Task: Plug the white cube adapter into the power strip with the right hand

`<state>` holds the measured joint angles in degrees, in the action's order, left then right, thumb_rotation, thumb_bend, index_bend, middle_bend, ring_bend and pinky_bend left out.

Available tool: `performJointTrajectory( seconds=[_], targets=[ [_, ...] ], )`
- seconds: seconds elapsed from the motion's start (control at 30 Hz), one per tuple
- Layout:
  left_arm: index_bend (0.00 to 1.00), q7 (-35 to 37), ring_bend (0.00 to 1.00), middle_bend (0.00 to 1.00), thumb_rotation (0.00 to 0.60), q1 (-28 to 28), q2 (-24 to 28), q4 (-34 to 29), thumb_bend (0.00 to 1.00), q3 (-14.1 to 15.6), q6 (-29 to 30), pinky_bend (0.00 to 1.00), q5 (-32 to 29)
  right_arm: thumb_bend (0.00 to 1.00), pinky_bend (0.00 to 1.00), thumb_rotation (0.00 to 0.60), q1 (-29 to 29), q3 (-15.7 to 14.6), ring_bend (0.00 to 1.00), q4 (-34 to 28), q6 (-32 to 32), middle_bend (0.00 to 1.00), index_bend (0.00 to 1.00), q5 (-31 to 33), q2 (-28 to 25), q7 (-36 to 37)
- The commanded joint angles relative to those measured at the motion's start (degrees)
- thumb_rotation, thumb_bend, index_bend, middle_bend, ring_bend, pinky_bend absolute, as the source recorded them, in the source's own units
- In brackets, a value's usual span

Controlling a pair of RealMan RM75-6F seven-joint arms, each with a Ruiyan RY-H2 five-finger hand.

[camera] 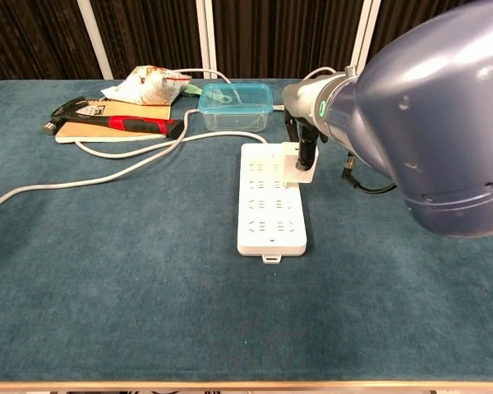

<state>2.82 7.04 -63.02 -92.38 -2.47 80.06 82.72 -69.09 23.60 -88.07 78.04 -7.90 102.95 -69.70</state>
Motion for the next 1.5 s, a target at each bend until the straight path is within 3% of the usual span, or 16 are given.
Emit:
performJointTrajectory(
  seconds=[0.03,1.5],
  targets=[
    [0.00,0.1,0.00,0.00,0.600,0.0,0.1,0.0,0.00,0.0,0.0,0.00,0.0,0.52,0.10,0.600,-0.1,0.1,0.41,0.5,-0.1,0.74,0.84,-0.1,0.4,-0.1],
    [0.00,2.2,0.00,0.00,0.600,0.1,0.7,-0.3,0.00,0.0,-0.1,0.00,0.1,0.52,0.10,0.600,0.5,0.1,0.41,8.3,-2.5,0.74,0.84,-2.7,7.3,0.2]
  ],
)
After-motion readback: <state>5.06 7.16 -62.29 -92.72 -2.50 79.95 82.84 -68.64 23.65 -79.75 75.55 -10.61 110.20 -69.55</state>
